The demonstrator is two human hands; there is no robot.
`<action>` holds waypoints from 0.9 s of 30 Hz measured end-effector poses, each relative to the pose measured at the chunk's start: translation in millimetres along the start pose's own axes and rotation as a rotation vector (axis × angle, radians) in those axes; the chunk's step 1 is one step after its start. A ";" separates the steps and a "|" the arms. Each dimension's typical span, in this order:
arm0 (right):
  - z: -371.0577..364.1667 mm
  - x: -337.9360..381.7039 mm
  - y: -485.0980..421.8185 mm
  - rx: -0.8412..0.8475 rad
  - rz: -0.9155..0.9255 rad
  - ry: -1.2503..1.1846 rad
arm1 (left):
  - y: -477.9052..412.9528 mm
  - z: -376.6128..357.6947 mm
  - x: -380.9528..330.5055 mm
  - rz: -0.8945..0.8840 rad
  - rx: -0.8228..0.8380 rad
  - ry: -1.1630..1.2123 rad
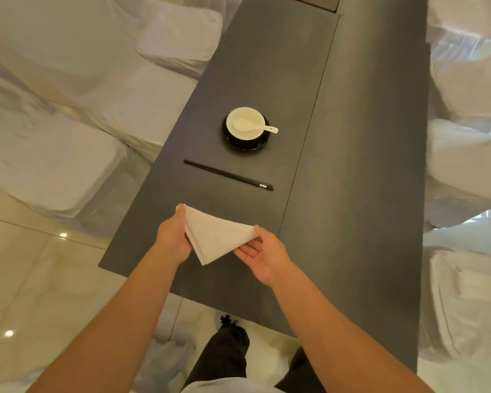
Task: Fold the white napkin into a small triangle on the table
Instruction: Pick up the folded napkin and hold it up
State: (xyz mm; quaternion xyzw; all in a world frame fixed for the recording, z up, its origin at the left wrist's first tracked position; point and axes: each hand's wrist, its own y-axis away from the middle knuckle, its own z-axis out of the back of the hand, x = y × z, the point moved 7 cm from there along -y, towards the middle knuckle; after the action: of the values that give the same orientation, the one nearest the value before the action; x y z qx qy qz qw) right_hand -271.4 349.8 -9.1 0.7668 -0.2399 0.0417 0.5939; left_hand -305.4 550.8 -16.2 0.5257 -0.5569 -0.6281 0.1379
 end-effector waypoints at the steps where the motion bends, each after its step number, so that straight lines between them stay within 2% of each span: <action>1: -2.7 1.1 -6.4 -0.007 0.000 -0.016 | -7.0 -5.1 -3.7 0.008 0.022 -0.001; 4: -8.3 6.6 -26.1 -0.032 0.015 -0.063 | -27.0 -19.3 -10.9 0.046 0.076 -0.032; 13: -15.9 26.0 -74.1 -0.063 0.056 -0.097 | -74.1 -31.8 -12.2 0.154 0.070 -0.156; 19: -12.5 24.5 -82.8 -0.087 0.056 -0.065 | -87.4 -35.5 -19.9 0.090 0.078 -0.212; 27: -13.2 29.2 -74.0 -0.094 0.074 0.010 | -81.3 -32.1 -27.1 0.004 -0.041 -0.310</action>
State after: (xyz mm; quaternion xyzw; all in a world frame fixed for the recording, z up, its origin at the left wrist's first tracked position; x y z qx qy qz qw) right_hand -211.8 366.1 -61.0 0.7284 -0.2668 0.0562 0.6285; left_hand -234.7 581.3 -65.6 0.4185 -0.5597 -0.7126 0.0621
